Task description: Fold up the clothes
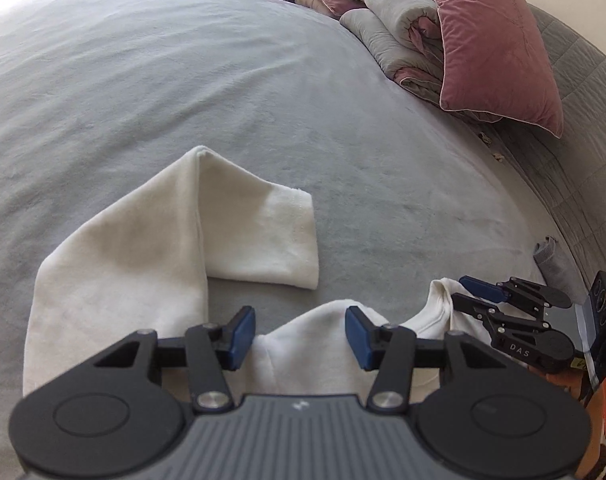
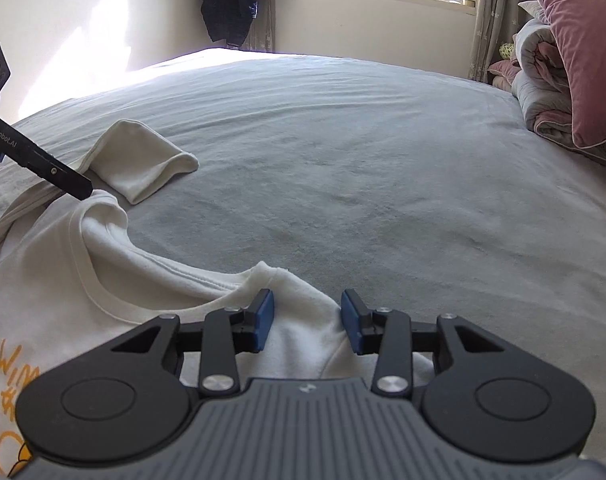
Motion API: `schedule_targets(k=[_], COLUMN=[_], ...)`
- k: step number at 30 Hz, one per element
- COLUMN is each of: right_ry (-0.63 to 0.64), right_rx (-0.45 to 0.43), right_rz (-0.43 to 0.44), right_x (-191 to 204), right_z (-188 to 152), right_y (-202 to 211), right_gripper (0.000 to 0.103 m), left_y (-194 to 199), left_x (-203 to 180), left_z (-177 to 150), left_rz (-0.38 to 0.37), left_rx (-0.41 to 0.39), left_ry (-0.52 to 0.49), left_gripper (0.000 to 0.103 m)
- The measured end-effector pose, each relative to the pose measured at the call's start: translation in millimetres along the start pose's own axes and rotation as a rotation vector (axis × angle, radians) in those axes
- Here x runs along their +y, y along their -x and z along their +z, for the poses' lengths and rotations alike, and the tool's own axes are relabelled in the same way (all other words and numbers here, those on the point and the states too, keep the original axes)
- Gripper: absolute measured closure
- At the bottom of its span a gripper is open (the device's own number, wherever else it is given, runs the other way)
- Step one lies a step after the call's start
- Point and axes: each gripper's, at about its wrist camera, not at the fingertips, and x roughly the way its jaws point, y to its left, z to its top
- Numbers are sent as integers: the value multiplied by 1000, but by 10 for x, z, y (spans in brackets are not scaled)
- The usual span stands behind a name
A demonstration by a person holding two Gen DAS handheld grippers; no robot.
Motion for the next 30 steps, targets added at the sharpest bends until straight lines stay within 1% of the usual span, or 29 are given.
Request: schedule_targets(k=[1, 3, 4, 5, 6, 8, 9, 11, 13, 16, 17, 18, 21, 22, 24, 26, 27, 29, 30], right_ry=[-15, -57, -72, -87, -93, -78, -67, -36, -16, 8, 18, 28, 58, 59, 59, 43, 23, -16, -37], right_rx=[-2, -3, -5, -8, -13, -30, -41, -69, -97, -125, -129, -123, -56, -37, -27, -29, -33, -39, -43], right_rz=[16, 50, 55, 59, 57, 37, 26, -2, -35, -84, -100, -115, -141, -140, -140, -131, -121, -100, -88], right_x=[-20, -81, -103, -121, -122, -77, -47, 33, 86, 154, 178, 201, 220, 214, 201, 171, 145, 94, 68], right_z=[-2, -1, 0, 0, 4, 22, 32, 58, 80, 87, 80, 70, -2, -20, -32, -27, -18, -1, 11], right_y=[5, 11, 16, 20, 30, 63, 85, 147, 210, 240, 225, 192, 7, -39, -51, -36, -19, 13, 37], right_gripper=[84, 90, 94, 95, 97, 98, 98, 99, 99, 100, 100, 100, 100, 99, 98, 98, 97, 93, 92], left_y=[-29, -38, -36, -35, -33, 5, 33, 102, 123, 7, -85, -157, -254, -251, -228, -132, -84, 21, 28], left_x=[-7, -42, -59, -76, -92, -173, -212, -251, -270, -288, -309, -315, -356, -367, -389, -470, -512, -626, -677], left_z=[-5, -46, -70, -93, -117, -214, -287, -434, -539, -618, -618, -614, -564, -542, -522, -556, -574, -589, -592], left_rz=[2, 5, 3, 2, 1, 38, 66, 95, 129, 199, 237, 260, 309, 317, 329, 343, 351, 335, 320], left_rx=[9, -3, -16, -29, -41, -120, -172, -285, -375, -410, -390, -371, -343, -337, -330, -357, -371, -390, -381], left_ry=[4, 1, 5, 8, 12, -8, -16, -17, -23, -52, -76, -89, -130, -134, -138, -129, -125, -123, -126], left_gripper=[59, 71, 87, 95, 95, 97, 97, 97, 97, 97, 97, 97, 95, 93, 92, 89, 89, 92, 93])
